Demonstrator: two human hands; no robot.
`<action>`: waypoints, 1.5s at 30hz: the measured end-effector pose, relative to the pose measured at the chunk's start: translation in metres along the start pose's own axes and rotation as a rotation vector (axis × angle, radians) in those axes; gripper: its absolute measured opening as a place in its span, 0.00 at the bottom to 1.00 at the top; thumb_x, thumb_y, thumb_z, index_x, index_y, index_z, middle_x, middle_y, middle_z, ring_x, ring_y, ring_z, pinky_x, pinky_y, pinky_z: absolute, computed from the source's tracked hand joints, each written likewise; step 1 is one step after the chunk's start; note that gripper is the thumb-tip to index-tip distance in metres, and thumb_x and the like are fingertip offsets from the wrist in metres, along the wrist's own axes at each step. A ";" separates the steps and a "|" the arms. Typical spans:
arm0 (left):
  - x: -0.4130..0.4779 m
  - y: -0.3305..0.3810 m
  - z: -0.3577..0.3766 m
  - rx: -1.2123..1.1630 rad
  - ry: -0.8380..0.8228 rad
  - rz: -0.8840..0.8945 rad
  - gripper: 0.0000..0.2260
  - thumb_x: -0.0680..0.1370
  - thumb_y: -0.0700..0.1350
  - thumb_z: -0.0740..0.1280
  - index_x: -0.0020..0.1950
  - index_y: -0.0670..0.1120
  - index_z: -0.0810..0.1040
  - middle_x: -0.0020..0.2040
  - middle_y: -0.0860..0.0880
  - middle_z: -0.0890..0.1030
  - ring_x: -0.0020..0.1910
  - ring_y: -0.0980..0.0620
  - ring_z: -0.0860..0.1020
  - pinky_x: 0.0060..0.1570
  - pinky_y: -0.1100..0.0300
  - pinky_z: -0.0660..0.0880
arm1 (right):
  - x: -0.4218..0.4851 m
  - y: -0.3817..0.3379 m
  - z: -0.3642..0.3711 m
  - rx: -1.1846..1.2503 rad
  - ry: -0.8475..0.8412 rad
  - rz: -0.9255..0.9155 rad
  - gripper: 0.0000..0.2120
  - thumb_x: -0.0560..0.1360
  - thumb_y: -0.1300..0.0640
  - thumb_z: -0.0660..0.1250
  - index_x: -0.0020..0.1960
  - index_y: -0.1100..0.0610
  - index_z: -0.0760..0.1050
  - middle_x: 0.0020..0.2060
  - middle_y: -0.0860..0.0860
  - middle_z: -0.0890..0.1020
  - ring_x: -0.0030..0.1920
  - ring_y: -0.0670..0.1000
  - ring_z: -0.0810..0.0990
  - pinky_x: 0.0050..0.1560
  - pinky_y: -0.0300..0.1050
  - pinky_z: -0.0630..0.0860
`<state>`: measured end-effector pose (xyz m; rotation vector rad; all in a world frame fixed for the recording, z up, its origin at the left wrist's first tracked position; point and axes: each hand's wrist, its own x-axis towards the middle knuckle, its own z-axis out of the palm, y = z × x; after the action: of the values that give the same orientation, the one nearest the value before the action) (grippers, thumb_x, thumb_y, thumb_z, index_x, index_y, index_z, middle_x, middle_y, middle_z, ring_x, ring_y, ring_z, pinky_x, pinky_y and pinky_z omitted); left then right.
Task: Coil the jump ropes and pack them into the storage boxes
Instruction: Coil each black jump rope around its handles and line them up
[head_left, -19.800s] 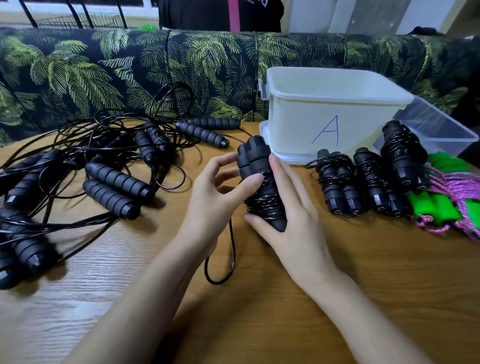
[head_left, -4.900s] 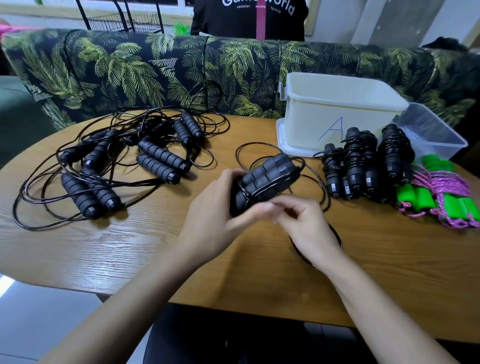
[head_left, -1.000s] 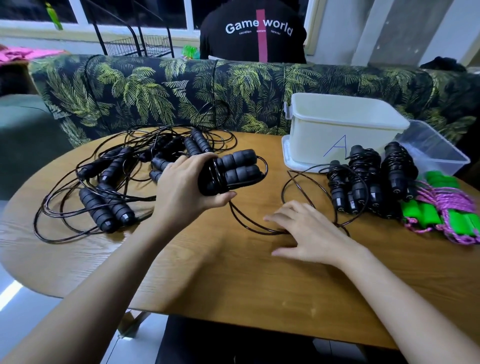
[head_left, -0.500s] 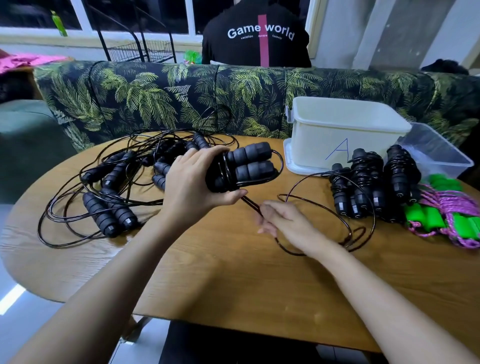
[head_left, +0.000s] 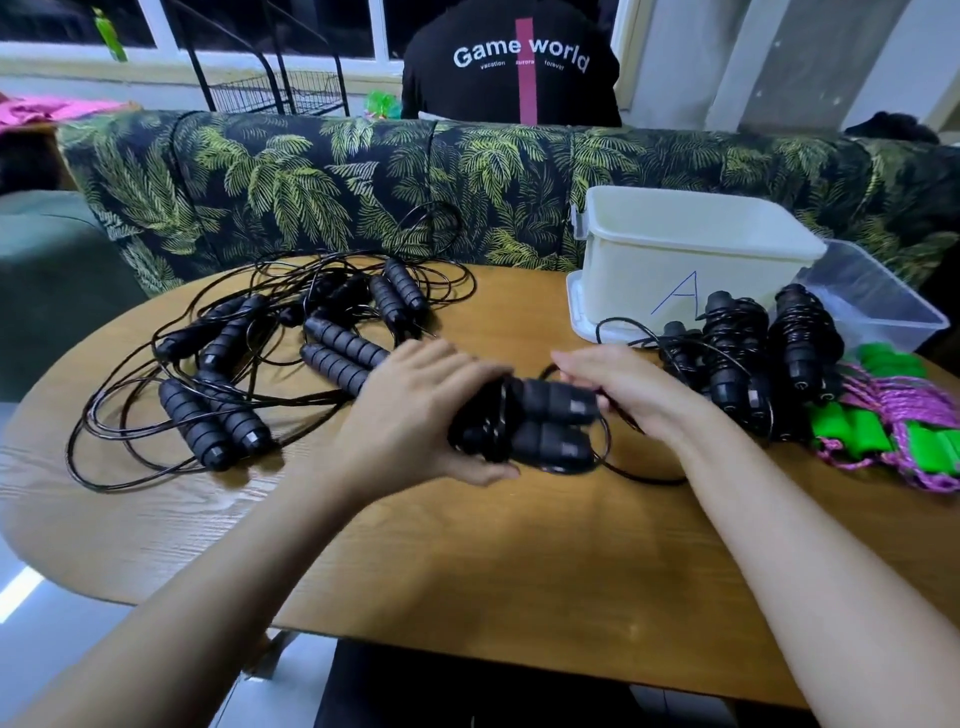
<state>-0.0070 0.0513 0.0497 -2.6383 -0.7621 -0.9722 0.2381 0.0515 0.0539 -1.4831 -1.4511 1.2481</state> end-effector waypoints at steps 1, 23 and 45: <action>0.000 0.006 0.005 0.075 -0.050 0.043 0.36 0.68 0.73 0.64 0.60 0.43 0.79 0.46 0.49 0.82 0.45 0.48 0.76 0.45 0.53 0.71 | 0.002 -0.011 0.003 -0.065 0.025 -0.037 0.15 0.80 0.49 0.64 0.38 0.56 0.74 0.24 0.48 0.63 0.24 0.46 0.61 0.28 0.33 0.68; 0.019 0.006 -0.001 0.107 -0.072 -0.497 0.45 0.58 0.80 0.56 0.53 0.44 0.82 0.41 0.46 0.83 0.43 0.42 0.80 0.38 0.51 0.77 | -0.071 -0.006 0.051 -0.121 0.125 -0.274 0.09 0.80 0.58 0.66 0.42 0.50 0.81 0.36 0.48 0.85 0.28 0.45 0.75 0.38 0.39 0.76; 0.021 0.018 -0.018 -0.344 -0.235 -0.603 0.38 0.59 0.79 0.60 0.42 0.47 0.82 0.32 0.46 0.81 0.32 0.50 0.78 0.34 0.49 0.73 | -0.039 -0.006 0.020 -1.148 0.396 -1.057 0.33 0.73 0.48 0.70 0.75 0.50 0.63 0.70 0.52 0.75 0.68 0.54 0.74 0.73 0.64 0.61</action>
<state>0.0066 0.0377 0.0762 -2.9070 -1.6475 -1.0037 0.2208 0.0112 0.0603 -1.0695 -2.2704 -0.5972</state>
